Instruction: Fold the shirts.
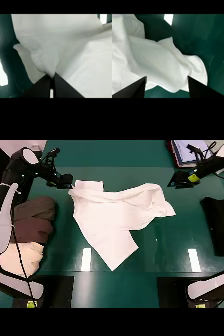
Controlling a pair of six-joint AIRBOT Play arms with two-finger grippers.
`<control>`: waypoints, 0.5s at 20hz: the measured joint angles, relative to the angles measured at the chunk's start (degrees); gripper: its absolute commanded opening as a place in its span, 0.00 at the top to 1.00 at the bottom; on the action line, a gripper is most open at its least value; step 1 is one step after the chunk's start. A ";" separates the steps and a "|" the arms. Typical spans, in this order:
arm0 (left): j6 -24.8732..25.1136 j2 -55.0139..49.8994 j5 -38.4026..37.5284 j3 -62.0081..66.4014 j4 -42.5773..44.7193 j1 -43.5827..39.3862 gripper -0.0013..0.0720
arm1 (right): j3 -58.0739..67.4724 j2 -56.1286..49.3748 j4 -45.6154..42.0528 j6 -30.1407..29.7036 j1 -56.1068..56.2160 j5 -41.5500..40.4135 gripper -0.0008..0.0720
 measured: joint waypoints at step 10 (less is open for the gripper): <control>0.00 -0.04 -0.22 0.00 -0.46 -0.02 0.95 | -18.40 3.48 -2.32 -5.44 3.23 -6.71 0.43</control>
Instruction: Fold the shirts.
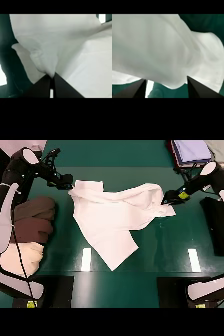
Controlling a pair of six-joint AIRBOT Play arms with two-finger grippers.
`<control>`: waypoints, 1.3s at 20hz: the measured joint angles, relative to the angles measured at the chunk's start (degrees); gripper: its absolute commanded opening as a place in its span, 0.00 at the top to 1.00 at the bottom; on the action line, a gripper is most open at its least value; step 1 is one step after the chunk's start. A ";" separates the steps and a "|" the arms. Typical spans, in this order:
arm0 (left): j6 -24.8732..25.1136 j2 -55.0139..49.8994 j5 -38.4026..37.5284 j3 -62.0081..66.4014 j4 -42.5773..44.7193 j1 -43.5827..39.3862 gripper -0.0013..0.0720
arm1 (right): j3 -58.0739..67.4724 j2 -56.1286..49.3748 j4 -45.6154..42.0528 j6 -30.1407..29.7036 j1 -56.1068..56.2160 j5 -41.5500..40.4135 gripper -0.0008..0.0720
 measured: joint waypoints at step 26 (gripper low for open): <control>-3.43 51.19 9.20 19.65 2.14 0.02 0.95 | 11.93 49.66 -2.32 0.00 -10.51 3.54 0.97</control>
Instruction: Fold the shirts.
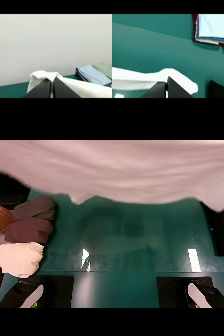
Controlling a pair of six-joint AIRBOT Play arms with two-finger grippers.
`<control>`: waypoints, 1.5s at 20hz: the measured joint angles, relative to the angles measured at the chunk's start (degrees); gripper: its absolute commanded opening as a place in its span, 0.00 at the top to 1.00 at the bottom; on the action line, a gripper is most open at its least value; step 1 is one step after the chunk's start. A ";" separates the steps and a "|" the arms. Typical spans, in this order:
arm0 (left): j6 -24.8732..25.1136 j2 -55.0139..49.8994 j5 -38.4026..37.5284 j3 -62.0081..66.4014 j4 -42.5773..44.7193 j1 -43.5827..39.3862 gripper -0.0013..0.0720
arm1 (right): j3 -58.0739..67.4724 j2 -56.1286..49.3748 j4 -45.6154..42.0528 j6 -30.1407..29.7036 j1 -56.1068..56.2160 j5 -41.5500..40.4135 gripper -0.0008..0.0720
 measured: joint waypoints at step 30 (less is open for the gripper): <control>2.64 -47.60 -17.14 -13.99 -1.18 2.10 0.30 | -17.68 -33.27 6.43 2.47 -0.55 -3.50 0.52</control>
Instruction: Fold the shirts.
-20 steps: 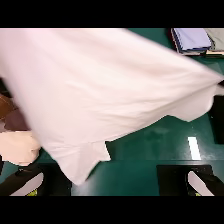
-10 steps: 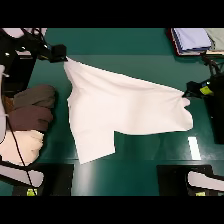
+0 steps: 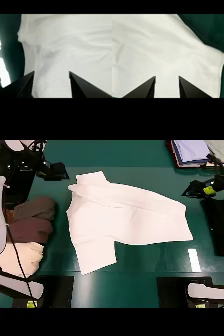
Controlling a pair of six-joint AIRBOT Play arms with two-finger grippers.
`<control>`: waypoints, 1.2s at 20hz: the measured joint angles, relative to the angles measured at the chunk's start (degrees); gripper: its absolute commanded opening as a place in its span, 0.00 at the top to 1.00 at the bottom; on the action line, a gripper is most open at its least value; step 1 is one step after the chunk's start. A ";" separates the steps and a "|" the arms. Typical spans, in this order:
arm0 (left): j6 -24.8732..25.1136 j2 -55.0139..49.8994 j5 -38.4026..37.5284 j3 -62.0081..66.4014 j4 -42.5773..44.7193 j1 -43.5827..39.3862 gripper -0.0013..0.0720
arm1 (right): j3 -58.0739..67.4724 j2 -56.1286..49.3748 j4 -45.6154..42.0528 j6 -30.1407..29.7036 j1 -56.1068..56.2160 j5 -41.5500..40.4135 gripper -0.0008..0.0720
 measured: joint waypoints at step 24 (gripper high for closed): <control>-1.53 38.27 26.45 -76.19 -14.08 0.26 0.30 | -20.20 20.72 4.76 -3.58 -3.15 0.13 0.52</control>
